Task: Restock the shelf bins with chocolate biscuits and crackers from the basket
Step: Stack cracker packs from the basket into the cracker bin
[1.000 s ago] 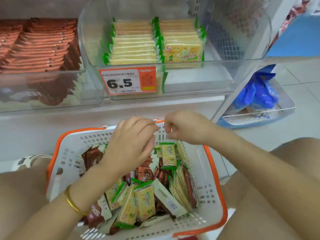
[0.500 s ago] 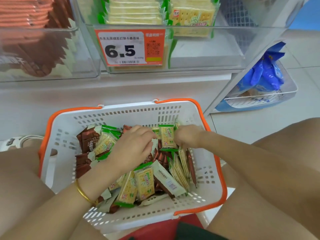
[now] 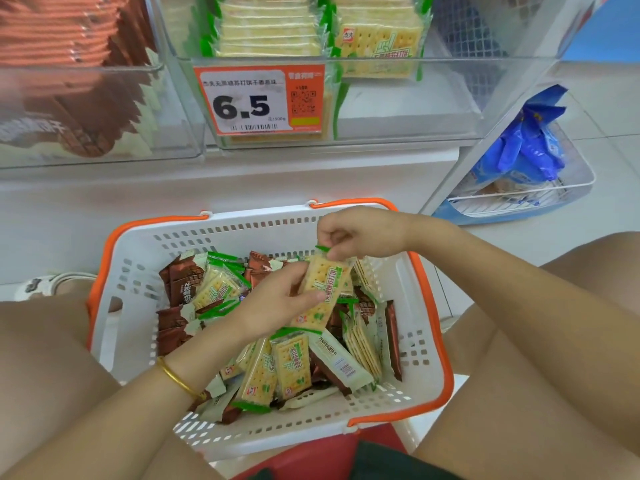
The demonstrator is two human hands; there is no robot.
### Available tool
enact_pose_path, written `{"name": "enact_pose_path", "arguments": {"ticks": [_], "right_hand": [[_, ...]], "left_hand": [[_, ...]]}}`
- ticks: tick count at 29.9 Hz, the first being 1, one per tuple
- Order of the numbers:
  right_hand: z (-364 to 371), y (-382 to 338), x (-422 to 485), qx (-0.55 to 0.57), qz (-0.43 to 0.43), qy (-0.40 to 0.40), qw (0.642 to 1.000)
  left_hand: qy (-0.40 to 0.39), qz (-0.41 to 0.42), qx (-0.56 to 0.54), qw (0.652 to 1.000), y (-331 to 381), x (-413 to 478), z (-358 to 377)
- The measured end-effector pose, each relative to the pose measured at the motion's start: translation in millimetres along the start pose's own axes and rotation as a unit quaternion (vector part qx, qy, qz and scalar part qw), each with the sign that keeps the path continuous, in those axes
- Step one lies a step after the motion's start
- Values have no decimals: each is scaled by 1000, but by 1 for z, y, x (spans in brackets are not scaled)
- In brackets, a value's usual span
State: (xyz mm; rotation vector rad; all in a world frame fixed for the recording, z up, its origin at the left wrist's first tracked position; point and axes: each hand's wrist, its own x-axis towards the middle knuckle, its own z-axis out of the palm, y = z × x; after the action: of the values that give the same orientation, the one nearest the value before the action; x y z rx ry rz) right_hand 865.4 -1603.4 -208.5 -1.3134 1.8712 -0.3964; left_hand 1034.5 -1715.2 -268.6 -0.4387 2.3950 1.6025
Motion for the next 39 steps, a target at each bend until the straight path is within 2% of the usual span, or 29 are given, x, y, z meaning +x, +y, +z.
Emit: {"name": "enact_pose_path", "arguments": {"ticks": [5,8,10,14,17,20,23,25,28,30,32,34,37,39], "right_hand": [[2,1,-6,119,70,106,985],[2,0,-18,223,117,123,960],[-1,-6,-26,259,92,142,951],[-21,-27,-45,237,-4,194,952],[-42,-39,-65,220,-18,209,953],[-65,-47,-82,171,-14,229,958],[-96,-57,-97,118,-33,290,949],[-121,-61,-105,117,-50,340,932],[-159,-53,-106,128,-35,455,881],[-180,-44,-96,102,-13,498,861],[-194,-38,-78,28,43,474,879],[-200,-30,-55,-78,102,415,901],[-200,-19,-29,-155,162,354,908],[-200,-15,-20,-199,203,342,896]], "left_hand": [[39,-20,-105,994,11,-3,-7],[59,-25,-149,987,25,-4,-16],[44,-10,-134,990,42,-3,-28],[-12,30,-59,998,85,1,-53],[-4,49,-3,999,120,2,-65],[53,100,81,990,158,5,-77],[97,162,130,973,198,11,-88],[160,200,126,958,218,18,-97],[332,256,150,895,227,31,-114],[367,234,221,873,219,40,-123],[324,176,341,865,208,48,-124],[294,128,419,849,200,51,-120],[296,115,482,817,198,51,-116],[287,111,491,815,198,52,-115]]}}
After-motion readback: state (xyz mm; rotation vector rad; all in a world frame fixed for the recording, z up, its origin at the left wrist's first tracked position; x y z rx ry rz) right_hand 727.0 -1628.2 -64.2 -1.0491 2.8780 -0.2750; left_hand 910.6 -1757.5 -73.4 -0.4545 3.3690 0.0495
